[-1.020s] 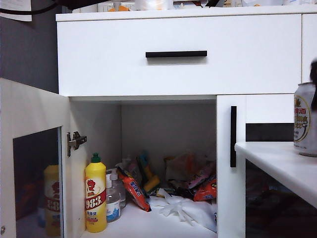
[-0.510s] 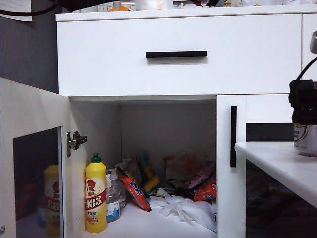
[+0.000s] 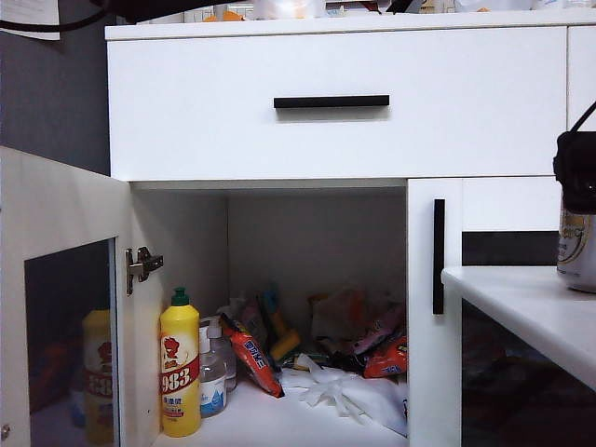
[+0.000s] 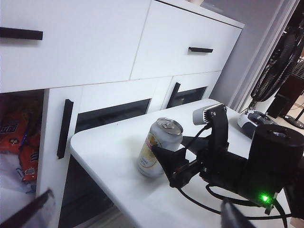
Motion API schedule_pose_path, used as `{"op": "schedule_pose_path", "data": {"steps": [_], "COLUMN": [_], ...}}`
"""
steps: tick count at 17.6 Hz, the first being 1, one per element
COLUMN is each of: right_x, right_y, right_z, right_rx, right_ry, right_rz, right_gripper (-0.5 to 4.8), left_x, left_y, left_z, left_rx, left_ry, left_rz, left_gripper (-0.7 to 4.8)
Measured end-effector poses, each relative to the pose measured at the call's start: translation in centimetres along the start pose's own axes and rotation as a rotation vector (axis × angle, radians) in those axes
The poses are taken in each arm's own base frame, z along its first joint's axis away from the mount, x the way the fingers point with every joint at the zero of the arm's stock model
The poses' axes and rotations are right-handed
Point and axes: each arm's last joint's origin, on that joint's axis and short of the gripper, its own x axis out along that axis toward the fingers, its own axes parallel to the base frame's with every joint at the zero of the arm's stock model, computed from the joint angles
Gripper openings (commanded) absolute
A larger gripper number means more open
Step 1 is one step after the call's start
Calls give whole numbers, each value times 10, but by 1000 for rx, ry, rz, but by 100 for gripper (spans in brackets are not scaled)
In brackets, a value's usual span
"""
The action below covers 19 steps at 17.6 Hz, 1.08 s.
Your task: Open the left door of the white cabinet, pick up a can of beverage from the table on the right, place it inside the cabinet, and finally close the cabinet door.
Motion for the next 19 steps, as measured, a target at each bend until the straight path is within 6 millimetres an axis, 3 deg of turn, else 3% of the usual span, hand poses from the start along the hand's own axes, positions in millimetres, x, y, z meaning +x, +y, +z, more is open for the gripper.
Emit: {"op": "schedule_pose_path", "data": {"steps": [1, 3, 4, 8, 11, 14, 19], "right_x": [0, 0, 0, 2, 6, 11, 8], "right_y": [0, 0, 1, 6, 14, 25, 36], "right_z": [0, 0, 0, 7, 28, 76, 123], "right_rx": [0, 4, 5, -32, -51, -38, -23], "right_ry": [1, 2, 0, 19, 23, -14, -102], "right_rz": [4, 12, 17, 120, 209, 315, 451], "right_gripper": [417, 237, 220, 220, 220, 220, 220], "left_x": [0, 0, 0, 0, 0, 0, -9], "left_y": [0, 0, 0, 0, 0, 1, 7], "left_z": [0, 0, 0, 0, 0, 0, 8], "left_rx": [0, 0, 0, 0, 0, 0, 2], "left_ry": [0, 0, 0, 0, -2, -3, -53], "left_rz": [0, 0, 1, 3, 15, 21, 140], "left_gripper": [479, 479, 479, 479, 479, 479, 479]}}
